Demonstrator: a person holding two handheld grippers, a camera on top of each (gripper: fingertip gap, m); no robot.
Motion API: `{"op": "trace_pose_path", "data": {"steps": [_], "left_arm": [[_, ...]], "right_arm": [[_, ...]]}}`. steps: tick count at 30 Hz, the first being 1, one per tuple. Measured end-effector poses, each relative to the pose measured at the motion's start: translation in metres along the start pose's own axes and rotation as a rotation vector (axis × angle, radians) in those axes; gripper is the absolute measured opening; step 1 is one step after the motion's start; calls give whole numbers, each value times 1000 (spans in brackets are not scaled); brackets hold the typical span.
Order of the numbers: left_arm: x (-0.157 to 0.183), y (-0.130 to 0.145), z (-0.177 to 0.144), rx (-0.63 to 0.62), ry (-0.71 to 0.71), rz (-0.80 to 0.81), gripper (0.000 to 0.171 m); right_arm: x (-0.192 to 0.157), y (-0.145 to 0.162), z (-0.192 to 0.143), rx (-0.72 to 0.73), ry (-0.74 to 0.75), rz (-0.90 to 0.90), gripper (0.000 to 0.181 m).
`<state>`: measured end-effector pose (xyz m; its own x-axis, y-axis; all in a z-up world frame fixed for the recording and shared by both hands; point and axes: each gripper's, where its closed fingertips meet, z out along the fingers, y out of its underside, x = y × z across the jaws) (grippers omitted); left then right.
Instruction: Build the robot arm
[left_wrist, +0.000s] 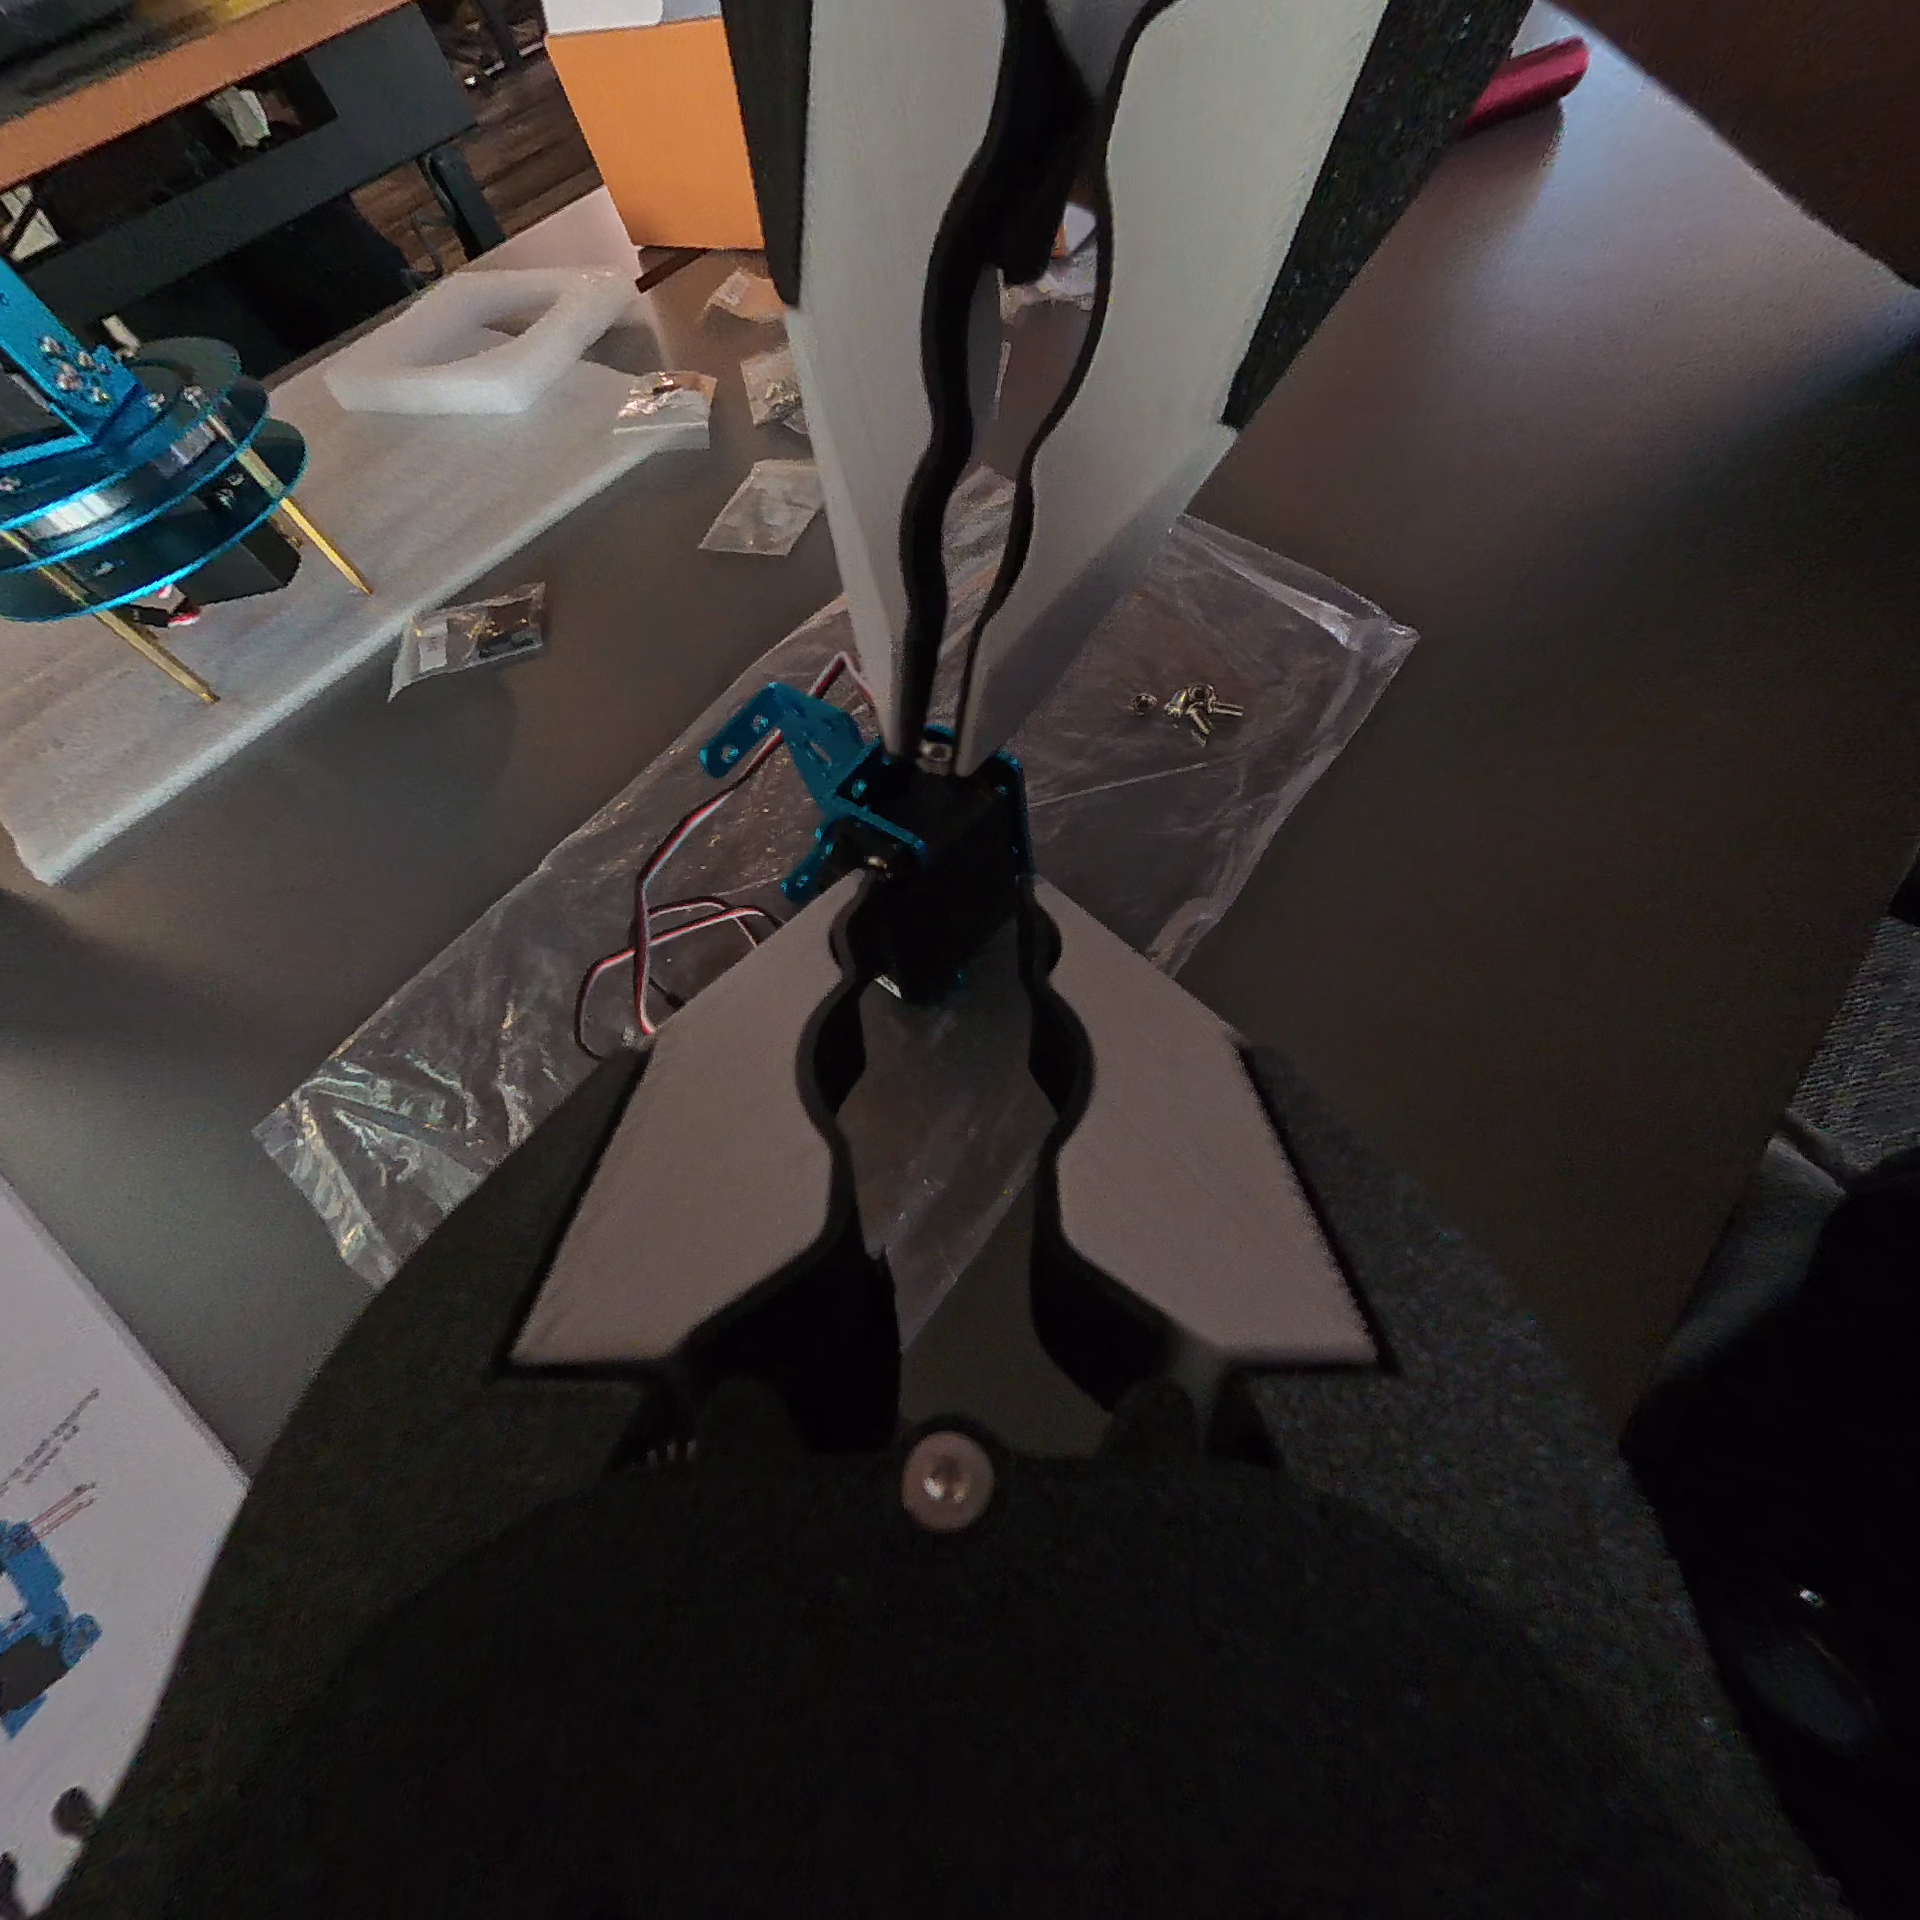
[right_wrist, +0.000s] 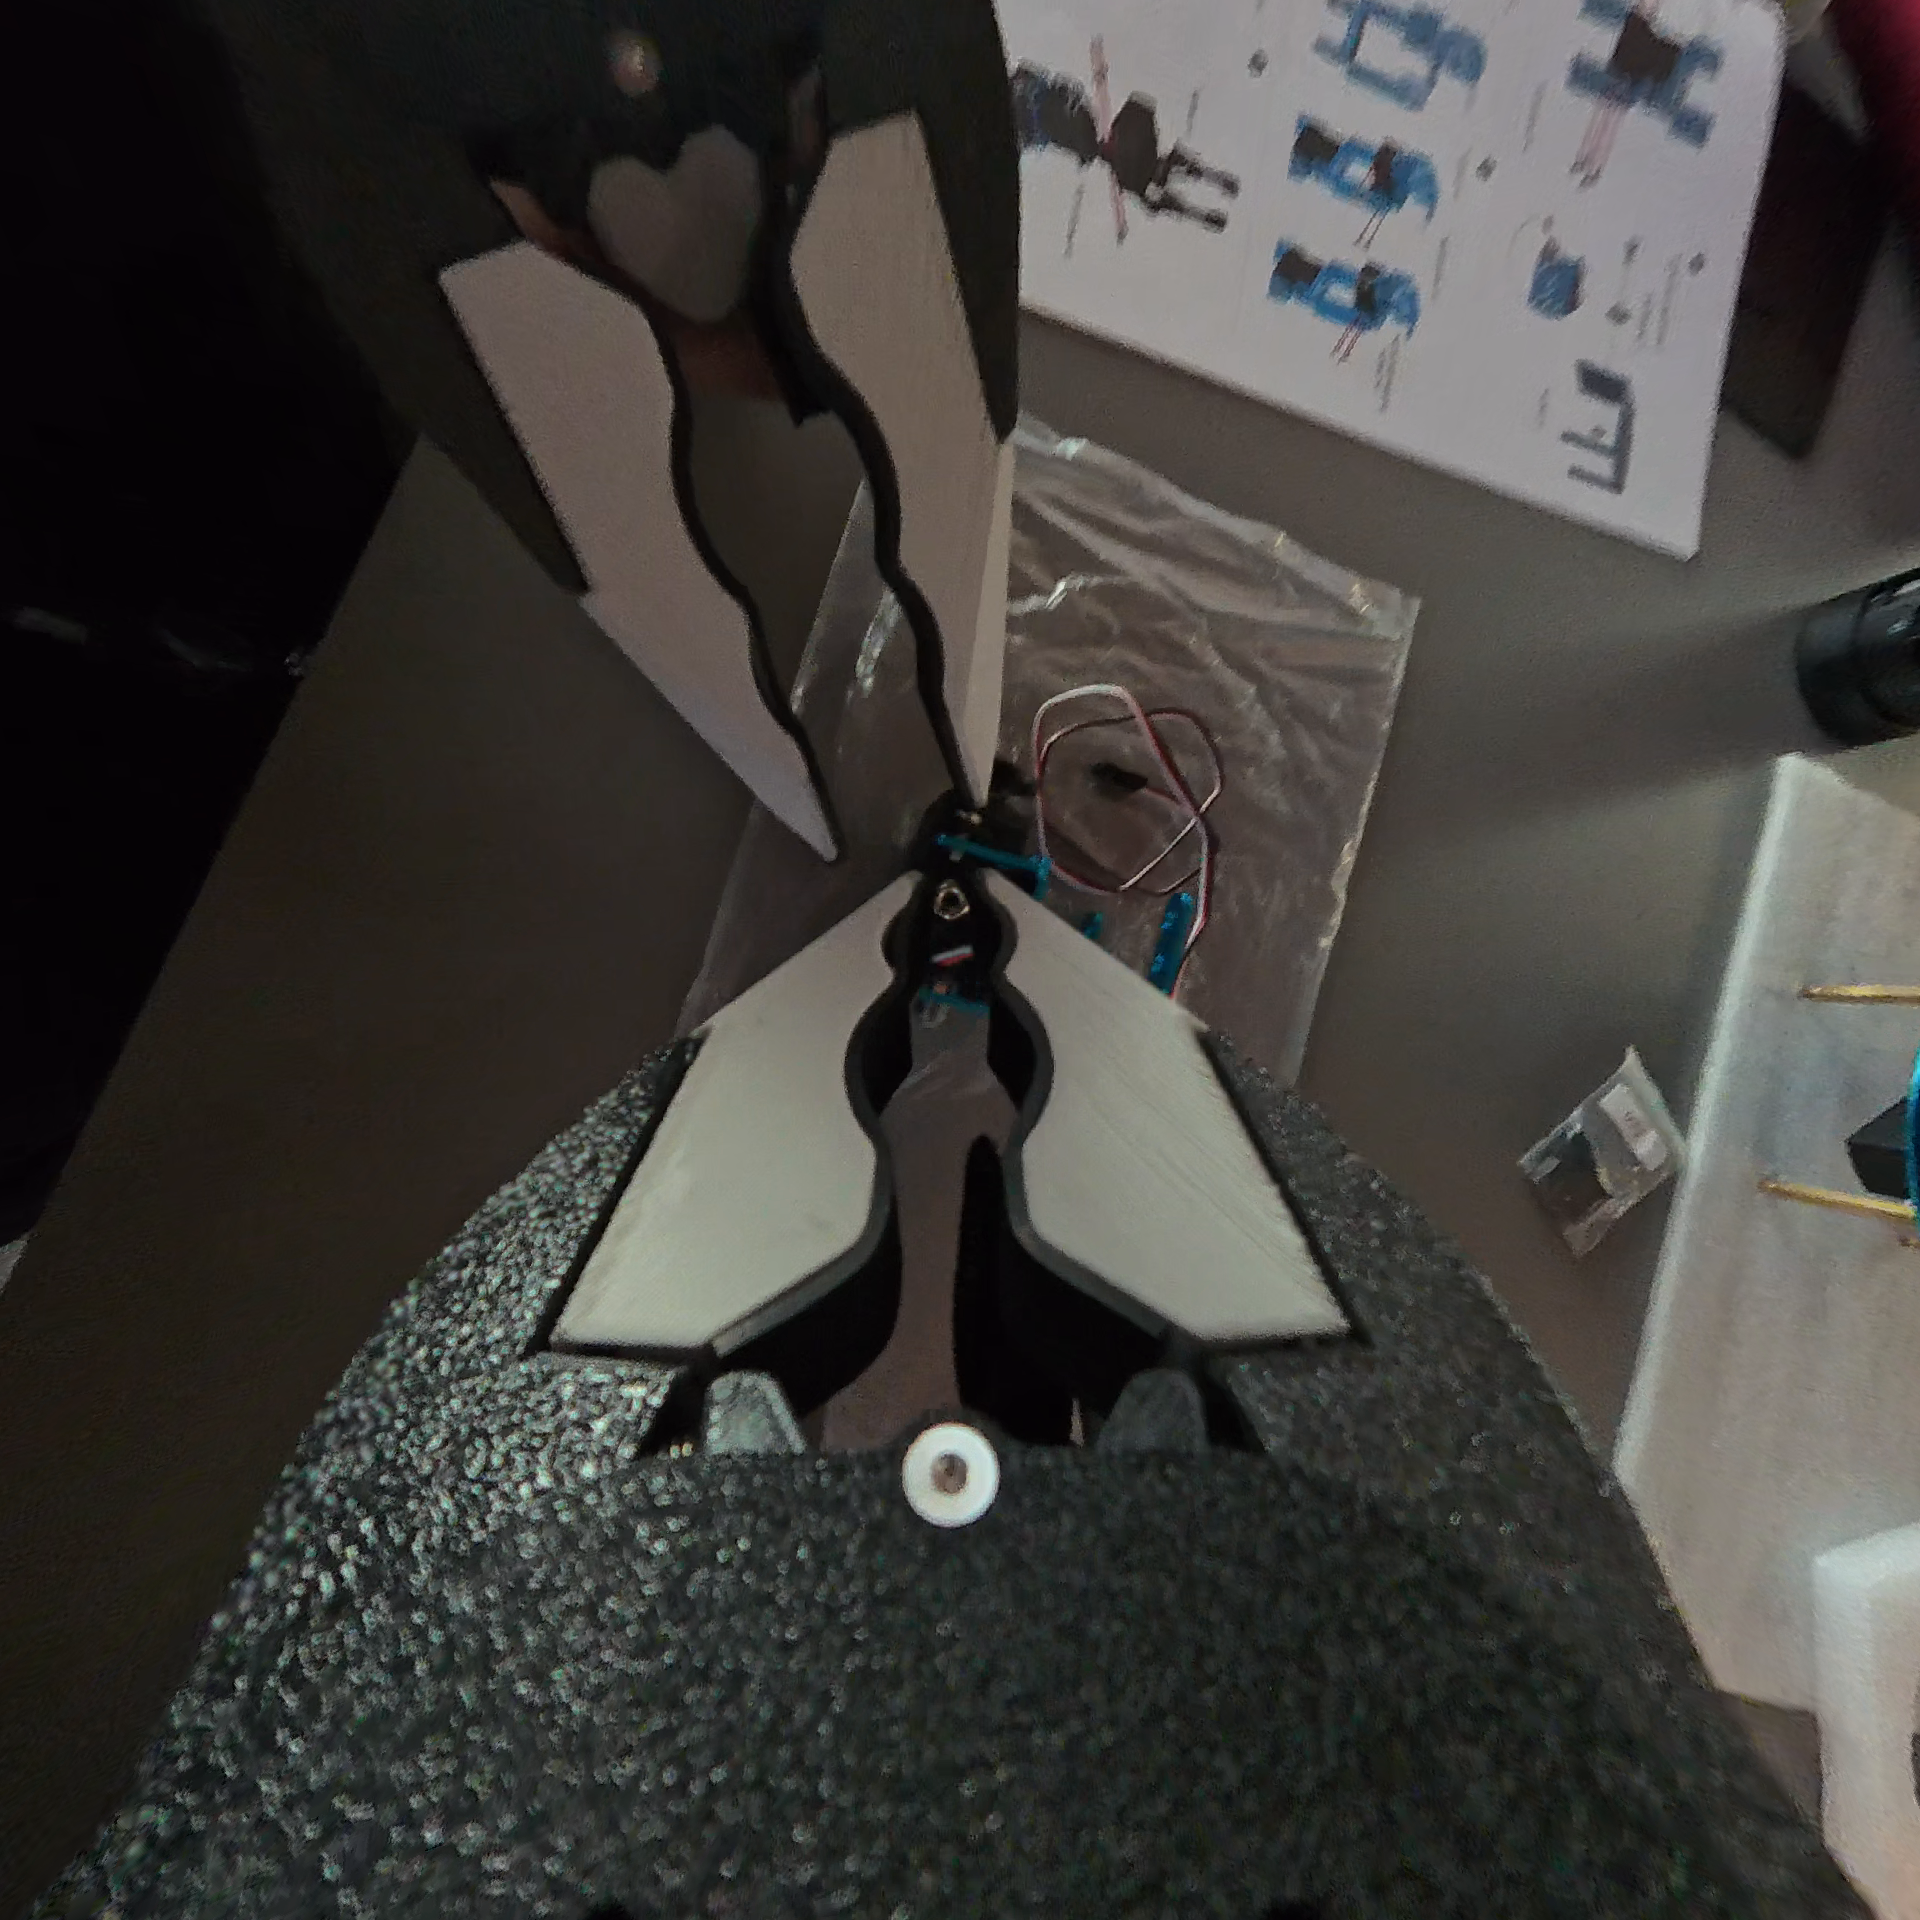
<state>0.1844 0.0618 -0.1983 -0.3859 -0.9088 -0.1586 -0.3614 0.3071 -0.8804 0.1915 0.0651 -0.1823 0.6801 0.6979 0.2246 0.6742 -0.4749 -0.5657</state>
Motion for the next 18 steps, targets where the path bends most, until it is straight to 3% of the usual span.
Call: {"op": "trace_pose_path", "data": {"steps": [4, 18], "left_arm": [[-1, 0, 0, 2, 8, -19, 26], [1, -1, 2, -1, -3, 6, 26]], "right_arm": [[3, -6, 8, 101, -28, 45, 6], [1, -2, 11, 140, -8, 56, 6]]}}
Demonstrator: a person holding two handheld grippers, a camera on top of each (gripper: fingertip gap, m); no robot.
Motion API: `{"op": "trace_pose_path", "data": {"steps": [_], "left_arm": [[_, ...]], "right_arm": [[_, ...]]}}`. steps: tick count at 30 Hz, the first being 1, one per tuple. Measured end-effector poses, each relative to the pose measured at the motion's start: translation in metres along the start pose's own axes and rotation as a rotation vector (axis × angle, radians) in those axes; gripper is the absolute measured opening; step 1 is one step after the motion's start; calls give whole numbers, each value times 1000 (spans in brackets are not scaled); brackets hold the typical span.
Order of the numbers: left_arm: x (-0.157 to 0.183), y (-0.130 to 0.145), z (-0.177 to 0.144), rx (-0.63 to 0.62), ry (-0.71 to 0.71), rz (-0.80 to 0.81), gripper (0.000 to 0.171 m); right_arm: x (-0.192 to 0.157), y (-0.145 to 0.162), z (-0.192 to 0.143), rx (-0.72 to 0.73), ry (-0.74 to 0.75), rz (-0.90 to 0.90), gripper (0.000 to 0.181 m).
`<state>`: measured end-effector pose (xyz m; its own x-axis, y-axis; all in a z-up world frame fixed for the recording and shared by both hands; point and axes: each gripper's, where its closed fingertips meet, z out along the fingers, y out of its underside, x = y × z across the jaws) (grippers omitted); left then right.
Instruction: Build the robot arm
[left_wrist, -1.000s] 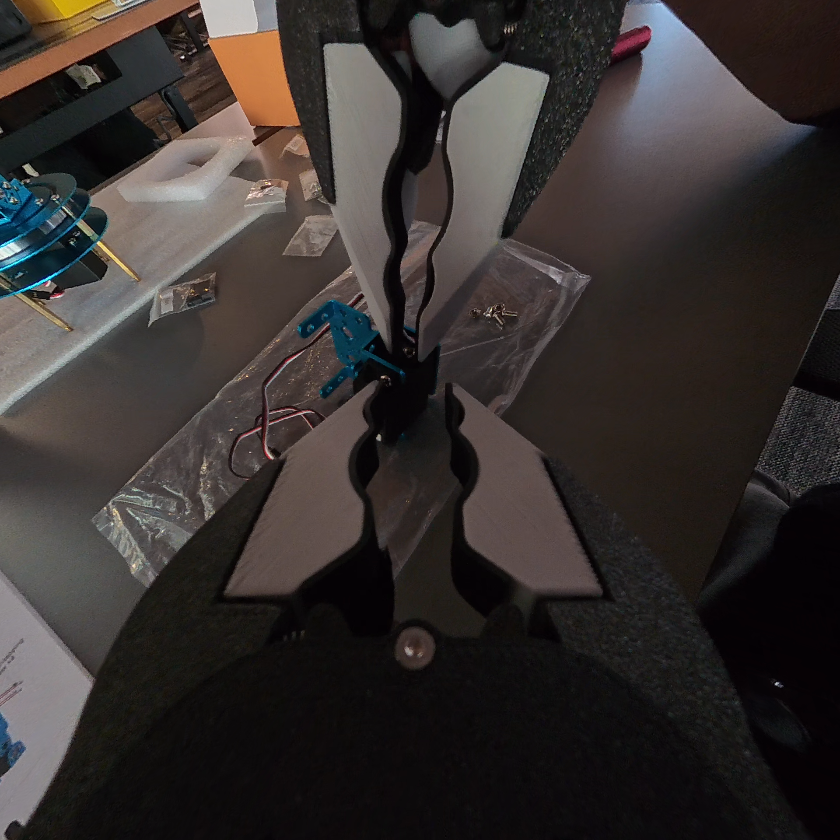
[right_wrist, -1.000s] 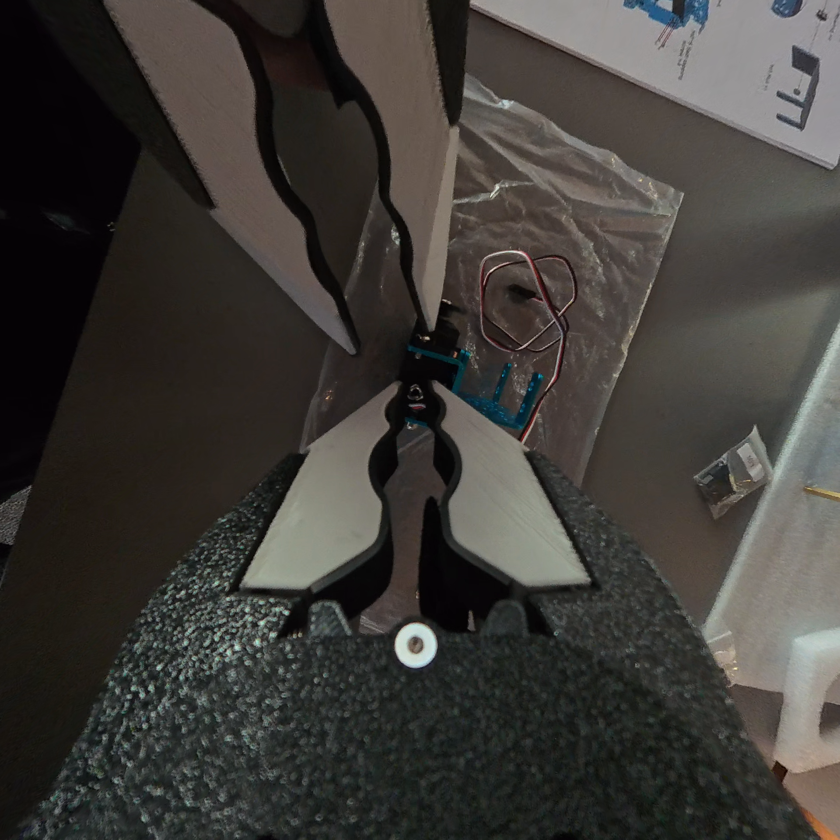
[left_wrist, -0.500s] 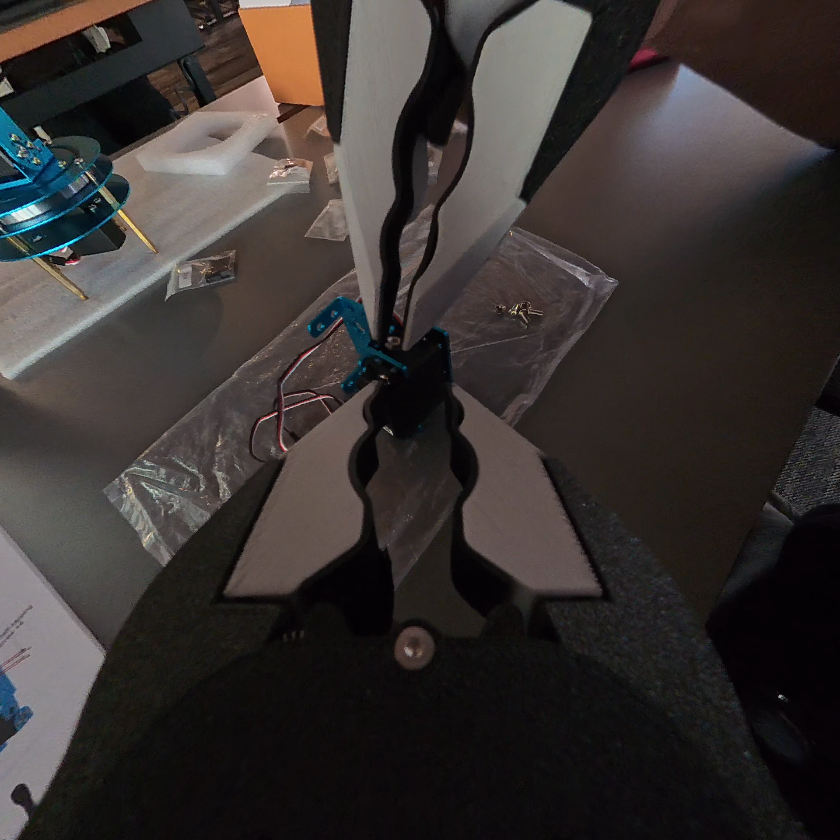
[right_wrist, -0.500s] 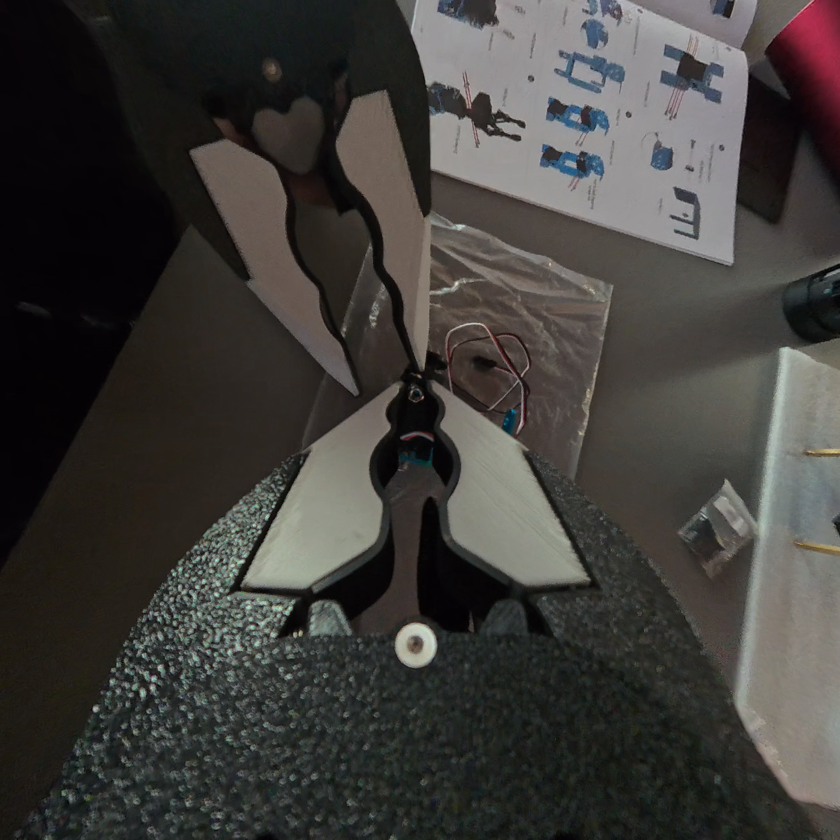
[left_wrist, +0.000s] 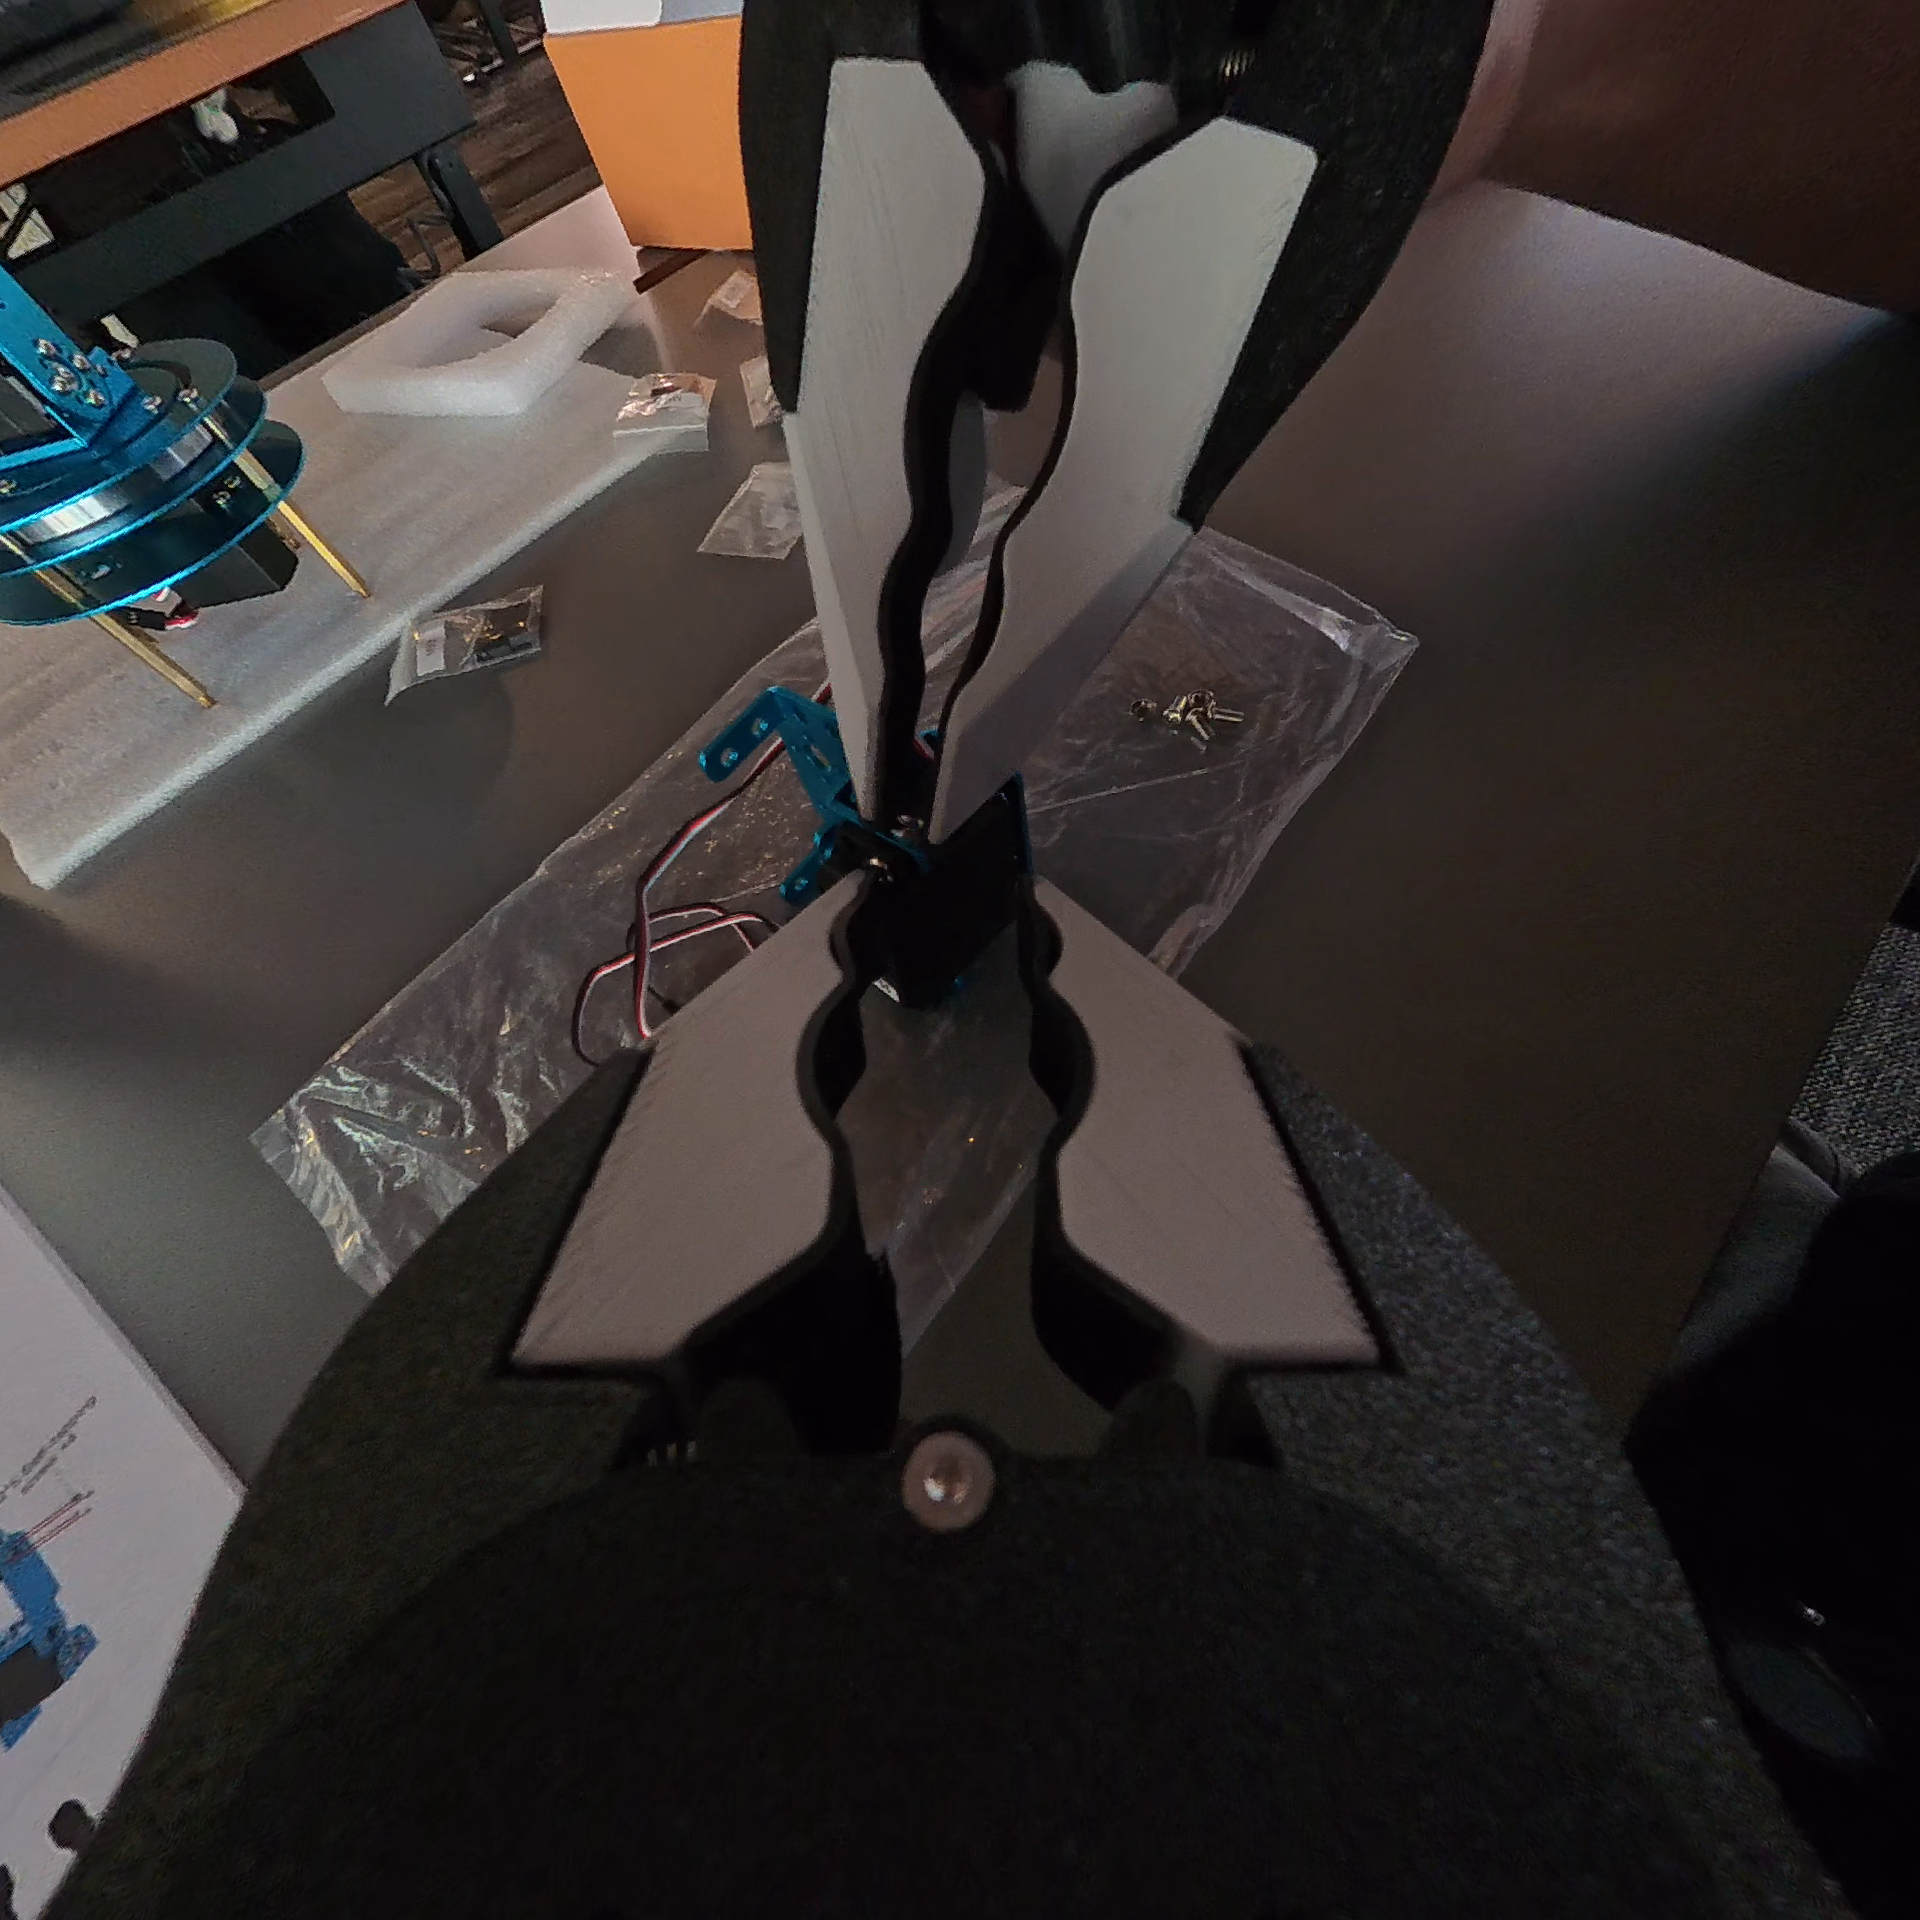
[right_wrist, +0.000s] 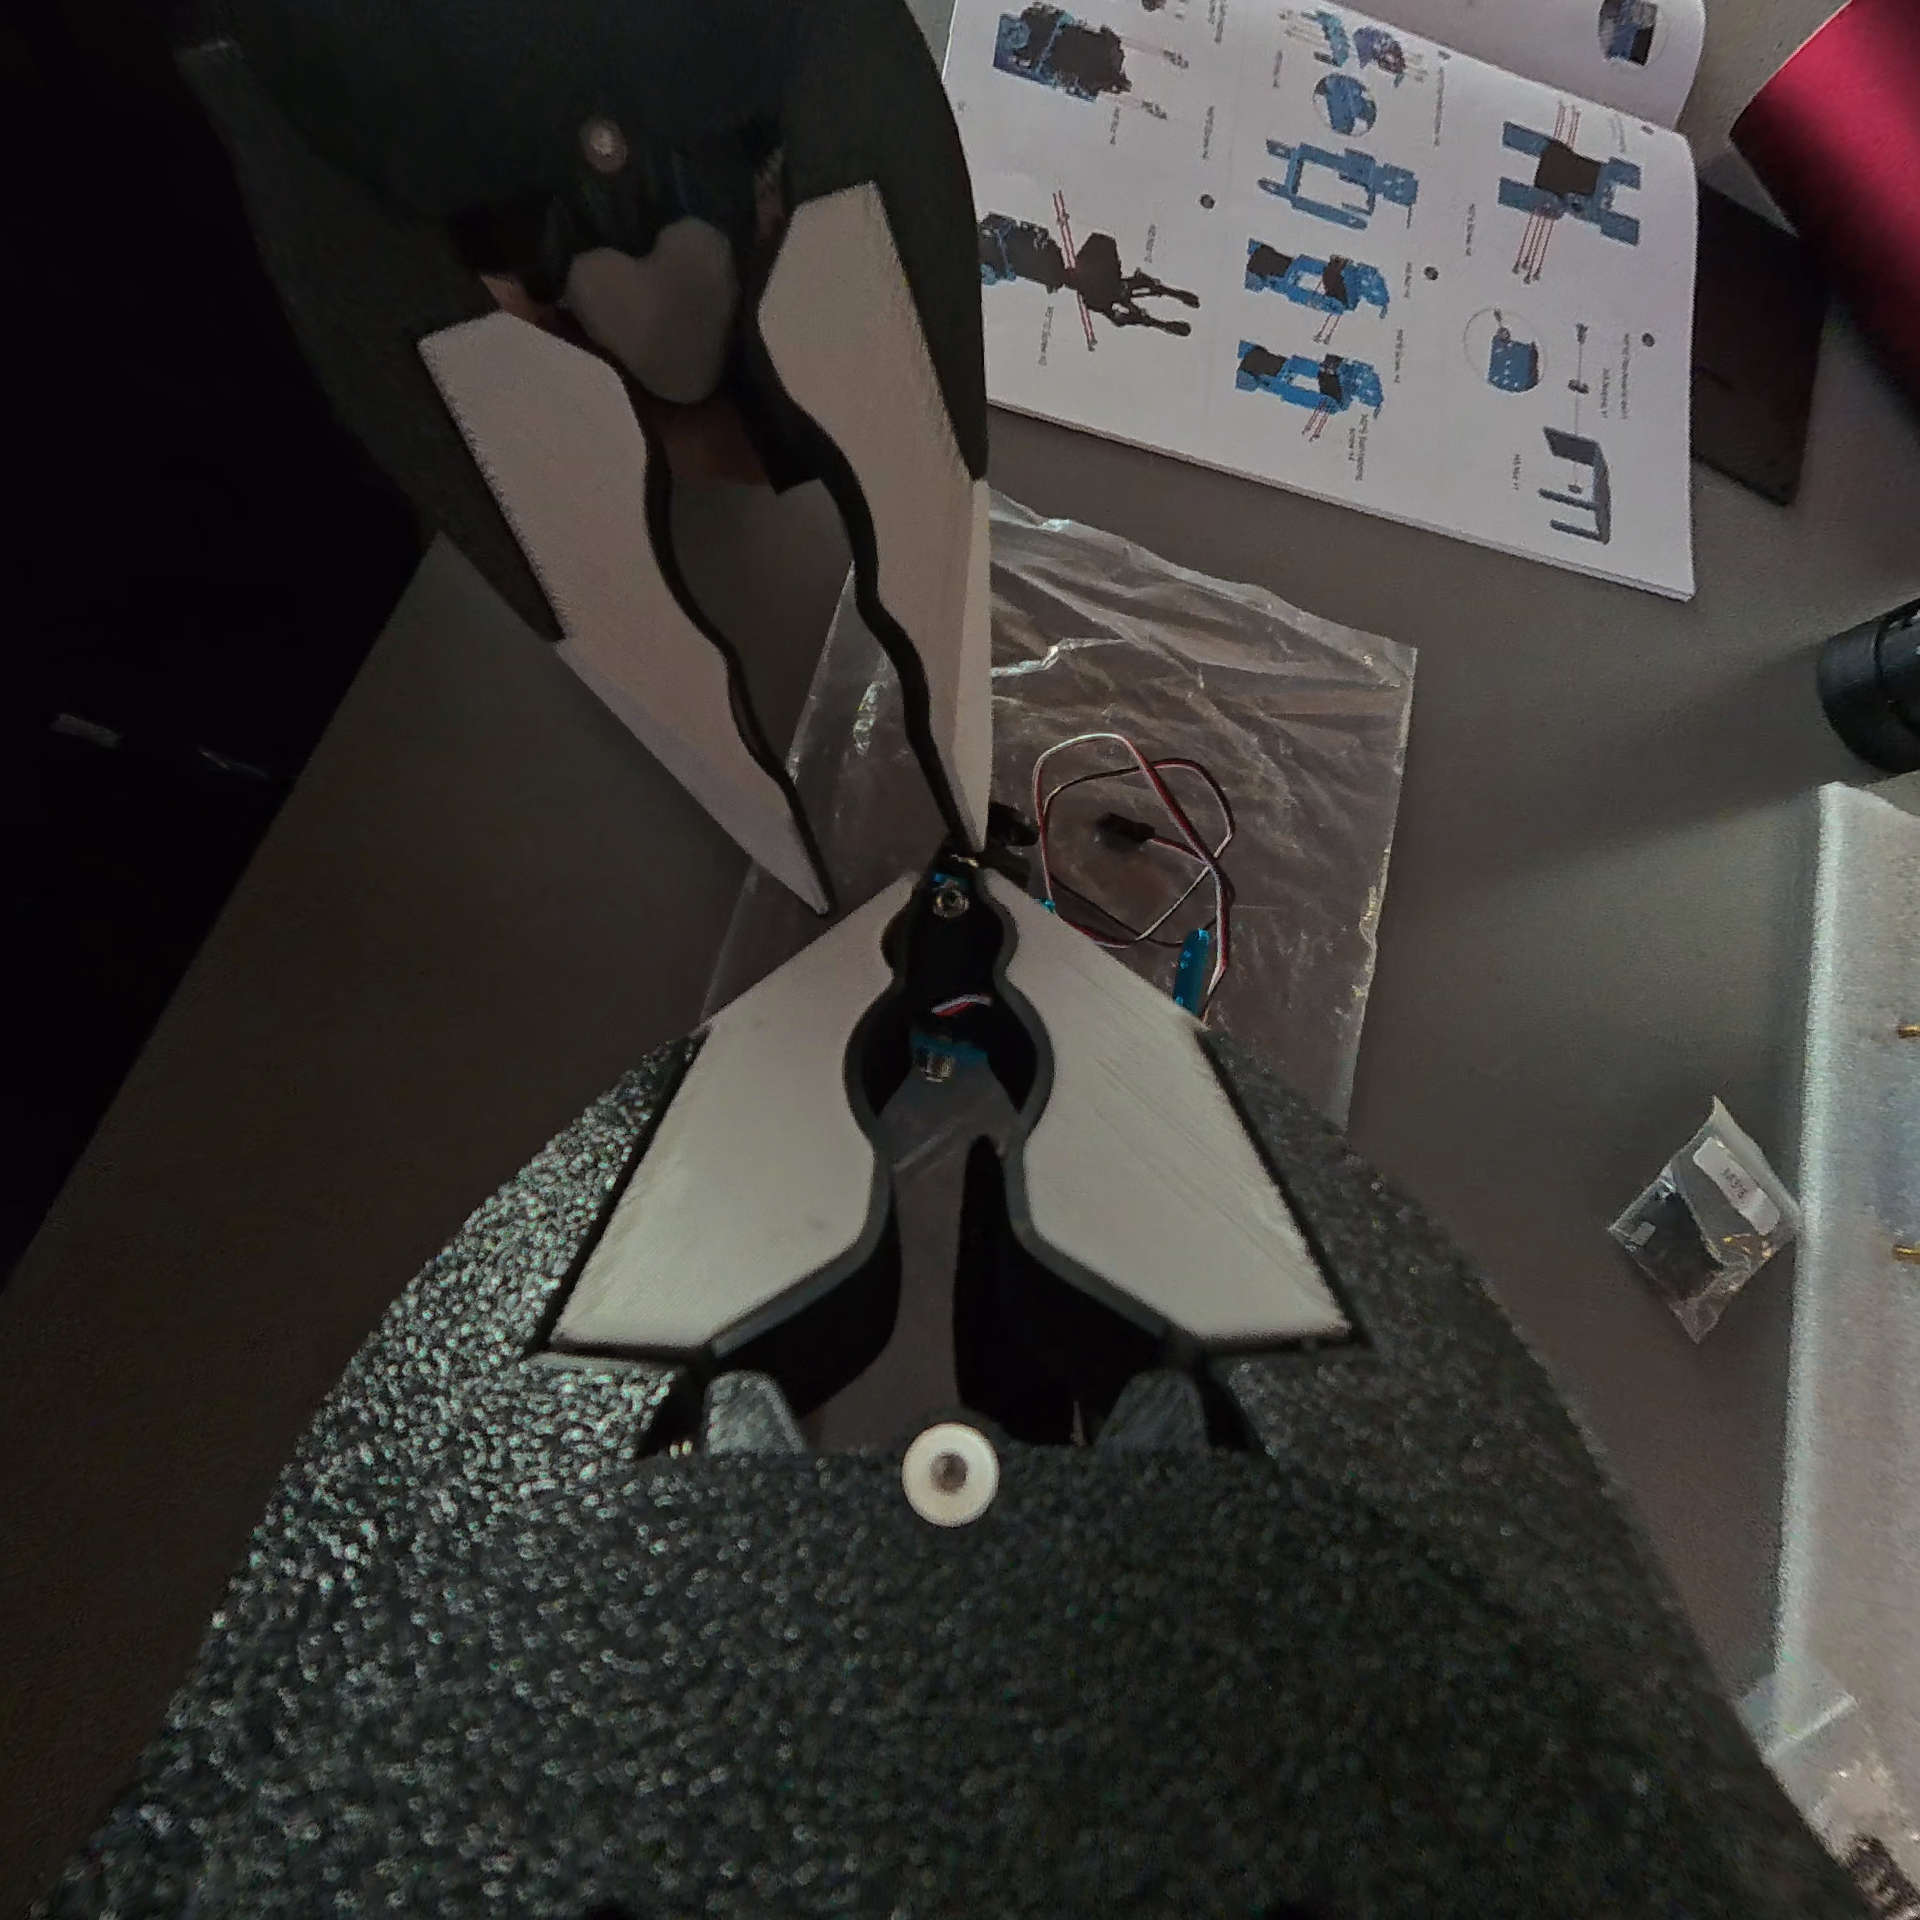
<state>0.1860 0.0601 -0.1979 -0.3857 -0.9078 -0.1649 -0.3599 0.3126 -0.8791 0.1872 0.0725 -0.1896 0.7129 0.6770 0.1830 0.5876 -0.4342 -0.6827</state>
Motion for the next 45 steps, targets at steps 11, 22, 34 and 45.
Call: {"op": "trace_pose_path", "data": {"steps": [11, 22, 34, 45], "left_arm": [[-3, 1, -1, 4, -15, -14, 20], [-3, 0, 0, 4, -14, -12, 20], [-2, 0, -1, 2, -19, -10, 20], [-4, 1, -1, -1, -33, -13, 18]], "right_arm": [[1, -1, 1, 72, 17, 13, 6], [2, 1, 0, 88, 14, 36, 6], [2, 1, 1, 102, 9, 75, 6], [2, 1, 2, 159, 60, 133, 7]]}}
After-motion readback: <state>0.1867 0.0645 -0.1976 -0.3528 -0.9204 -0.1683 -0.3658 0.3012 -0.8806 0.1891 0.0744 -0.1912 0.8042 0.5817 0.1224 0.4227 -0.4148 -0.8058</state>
